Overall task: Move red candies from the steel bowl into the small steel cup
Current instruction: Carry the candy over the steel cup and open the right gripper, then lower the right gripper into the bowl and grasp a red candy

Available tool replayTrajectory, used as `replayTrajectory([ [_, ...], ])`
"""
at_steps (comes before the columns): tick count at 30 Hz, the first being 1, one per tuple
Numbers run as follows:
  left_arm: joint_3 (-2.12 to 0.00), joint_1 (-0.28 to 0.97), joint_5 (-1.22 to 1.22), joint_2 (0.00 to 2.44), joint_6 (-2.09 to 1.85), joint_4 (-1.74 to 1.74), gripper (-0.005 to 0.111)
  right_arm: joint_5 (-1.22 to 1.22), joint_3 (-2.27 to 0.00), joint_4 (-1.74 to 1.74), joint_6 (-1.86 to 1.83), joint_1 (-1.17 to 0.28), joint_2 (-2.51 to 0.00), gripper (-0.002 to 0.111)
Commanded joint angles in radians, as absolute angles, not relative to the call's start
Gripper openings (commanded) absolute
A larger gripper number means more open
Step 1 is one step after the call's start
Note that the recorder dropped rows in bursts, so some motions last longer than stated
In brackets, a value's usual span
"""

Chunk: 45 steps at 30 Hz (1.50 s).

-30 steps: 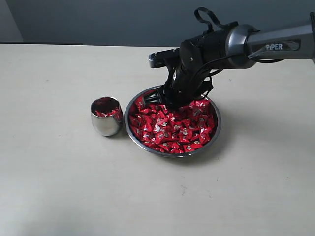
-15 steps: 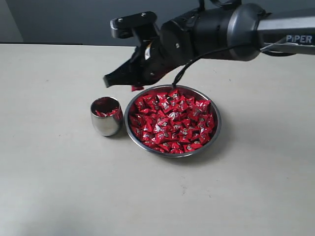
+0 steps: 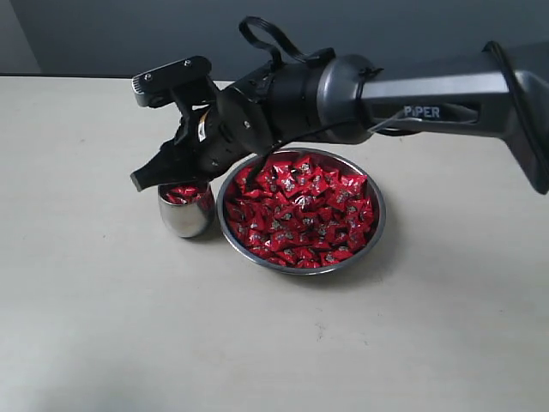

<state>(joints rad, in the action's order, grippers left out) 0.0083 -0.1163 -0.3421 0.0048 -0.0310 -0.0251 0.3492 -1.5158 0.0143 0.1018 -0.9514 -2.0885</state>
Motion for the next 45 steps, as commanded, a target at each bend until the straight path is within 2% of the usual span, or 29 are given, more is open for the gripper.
replayTrajectory([
  [1,0.000,-0.108,-0.337,0.000,-0.029,-0.027,0.000,0.487,-1.520,0.085,0.094,-0.920,-2.013,0.035],
  [8,0.000,-0.108,-0.337,0.000,-0.029,-0.027,0.000,0.654,-1.520,0.130,0.121,-0.800,-1.970,0.035],
  [17,0.000,-0.108,-0.337,0.000,-0.029,-0.027,0.000,0.752,-1.519,0.128,0.131,-0.699,-2.044,0.035],
  [36,0.000,-0.108,-0.337,0.000,-0.029,-0.027,0.000,0.780,-1.519,0.259,0.220,-0.698,-2.167,0.034],
  [38,0.000,-0.108,-0.337,0.000,-0.029,-0.027,0.000,0.776,-1.519,0.259,0.220,-0.698,-2.169,0.028],
  [40,0.000,-0.108,-0.337,0.000,-0.029,-0.027,0.000,0.773,-1.519,0.257,0.220,-0.698,-2.169,0.016],
  [42,0.000,-0.108,-0.337,0.000,-0.029,-0.027,0.000,0.773,-1.519,0.257,0.220,-0.698,-2.169,-0.001],
  [45,0.000,-0.108,-0.337,0.000,-0.029,-0.027,0.000,0.773,-1.519,0.257,0.220,-0.698,-2.167,0.000],
])
